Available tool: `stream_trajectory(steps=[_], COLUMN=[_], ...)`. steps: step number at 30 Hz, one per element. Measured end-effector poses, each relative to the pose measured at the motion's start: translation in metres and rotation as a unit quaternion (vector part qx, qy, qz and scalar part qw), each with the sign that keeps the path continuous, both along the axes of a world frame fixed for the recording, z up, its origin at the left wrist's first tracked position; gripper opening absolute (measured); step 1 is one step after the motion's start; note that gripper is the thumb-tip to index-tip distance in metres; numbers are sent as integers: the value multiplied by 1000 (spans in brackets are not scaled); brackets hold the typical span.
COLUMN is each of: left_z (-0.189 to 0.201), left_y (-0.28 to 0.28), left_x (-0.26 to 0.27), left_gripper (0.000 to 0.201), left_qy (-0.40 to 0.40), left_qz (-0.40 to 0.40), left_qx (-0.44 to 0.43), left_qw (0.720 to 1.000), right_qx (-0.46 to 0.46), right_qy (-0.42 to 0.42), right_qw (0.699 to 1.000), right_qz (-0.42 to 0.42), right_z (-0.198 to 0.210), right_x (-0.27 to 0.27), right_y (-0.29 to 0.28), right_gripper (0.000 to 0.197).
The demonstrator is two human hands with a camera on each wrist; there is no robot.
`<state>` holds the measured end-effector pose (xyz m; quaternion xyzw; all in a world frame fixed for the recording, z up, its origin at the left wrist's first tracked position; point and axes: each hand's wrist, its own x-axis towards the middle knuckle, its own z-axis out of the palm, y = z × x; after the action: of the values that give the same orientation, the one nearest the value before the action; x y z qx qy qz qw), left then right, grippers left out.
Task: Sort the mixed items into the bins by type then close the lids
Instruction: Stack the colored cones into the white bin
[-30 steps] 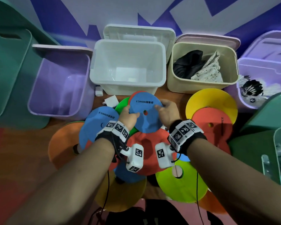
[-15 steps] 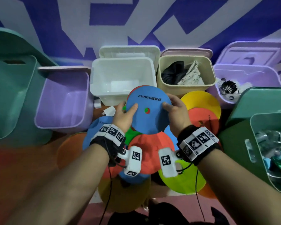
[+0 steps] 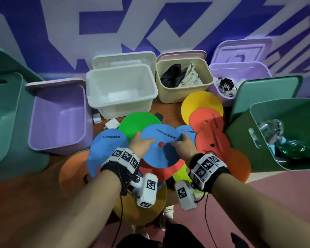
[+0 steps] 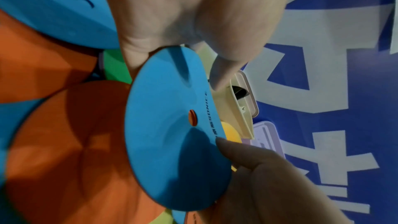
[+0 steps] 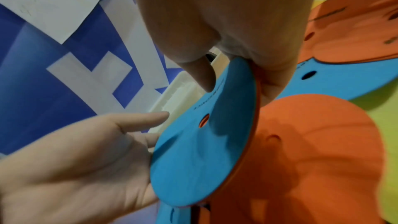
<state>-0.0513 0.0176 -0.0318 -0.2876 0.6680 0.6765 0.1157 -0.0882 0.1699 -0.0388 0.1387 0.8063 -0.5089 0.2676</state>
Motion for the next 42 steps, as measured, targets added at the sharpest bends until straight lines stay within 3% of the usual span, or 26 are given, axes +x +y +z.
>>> stream_trajectory(steps=[4, 10, 12, 13, 17, 18, 21, 24, 26, 34, 39, 42], left_z=[-22, -22, -18, -18, -45, -55, -40, -21, -21, -38, -43, -43], left_y=[5, 20, 24, 26, 27, 26, 26, 30, 33, 32, 27, 26], left_x=[15, 29, 31, 32, 32, 31, 31, 31, 30, 32, 33, 34], left_gripper=[62, 31, 5, 2, 45, 48, 46, 16, 7, 8, 26, 31], left_qy=[-23, -47, -59, -62, -70, -79, -106, -123, -138, -122, -134, -143], left_qz=[-31, -41, -39, -36, -25, -24, -11, -7, 0, 12, 12, 0], left_qx=[-8, 16, 36, 45, 53, 56, 49, 51, 63, -21, -114, -110], left_qw=[999, 998, 997, 996, 996, 995, 993, 991, 988, 992, 984, 984], right_qx=[84, 164, 157, 146, 134, 136, 139, 147, 151, 82, 55, 74], right_qy=[-2, 7, -5, -11, -12, -10, -22, -17, -12, -5, -2, -27], right_qw=[996, 986, 987, 988, 990, 990, 989, 988, 988, 997, 998, 995], right_qz=[34, 41, 40, 37, 27, 27, 44, 46, 33, 9, 34, 56], right_z=[-12, -20, -18, -18, -22, -24, -26, -30, -32, -28, -23, -23], right_x=[20, 25, 24, 23, 23, 23, 21, 19, 18, 14, 14, 14], right_y=[7, 19, 23, 25, 29, 30, 31, 32, 34, 35, 28, 24], right_gripper=[42, 51, 48, 46, 45, 44, 39, 43, 52, 25, 23, 26])
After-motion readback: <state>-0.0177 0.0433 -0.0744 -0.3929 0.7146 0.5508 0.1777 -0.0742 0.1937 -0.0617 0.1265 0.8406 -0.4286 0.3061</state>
